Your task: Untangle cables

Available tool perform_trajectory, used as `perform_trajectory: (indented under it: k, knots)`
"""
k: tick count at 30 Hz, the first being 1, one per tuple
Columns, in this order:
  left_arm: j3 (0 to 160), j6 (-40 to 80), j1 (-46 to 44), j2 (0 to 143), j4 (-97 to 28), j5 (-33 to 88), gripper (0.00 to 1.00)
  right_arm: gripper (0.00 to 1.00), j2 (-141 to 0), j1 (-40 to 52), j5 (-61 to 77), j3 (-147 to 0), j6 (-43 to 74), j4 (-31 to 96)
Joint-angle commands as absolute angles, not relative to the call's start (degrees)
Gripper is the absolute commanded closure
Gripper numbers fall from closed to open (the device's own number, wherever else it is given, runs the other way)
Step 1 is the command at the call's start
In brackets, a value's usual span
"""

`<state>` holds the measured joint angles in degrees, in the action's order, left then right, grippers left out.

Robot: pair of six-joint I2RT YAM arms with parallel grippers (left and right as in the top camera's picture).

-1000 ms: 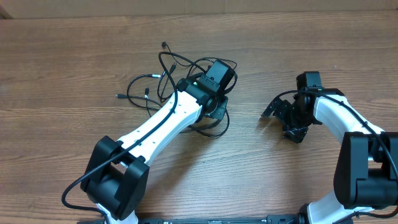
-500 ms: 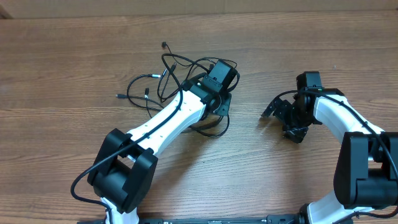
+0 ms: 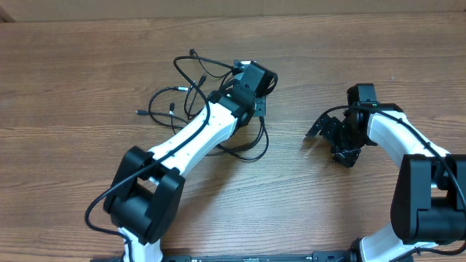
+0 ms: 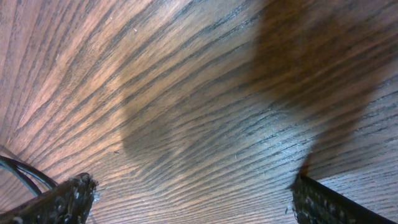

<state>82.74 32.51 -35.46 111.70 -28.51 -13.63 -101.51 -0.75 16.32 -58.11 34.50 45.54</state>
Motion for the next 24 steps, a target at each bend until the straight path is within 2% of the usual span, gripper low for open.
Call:
perform_trajectory:
  k: [1,6,24]
  knots:
    - [82.5,38.0,-35.0,115.3,-27.4,-16.4,0.53,0.00,-104.0,-0.4,18.1,-55.4,34.5,45.0]
    - [82.5,38.0,-34.8,118.1,-24.3,-16.9,0.46,0.00,-104.0,-0.4,18.1,-55.4,34.5,45.0]
    - [82.5,41.4,-32.8,119.8,-16.6,-20.0,0.43,0.00,-104.0,-0.4,18.1,-55.4,34.5,45.0]
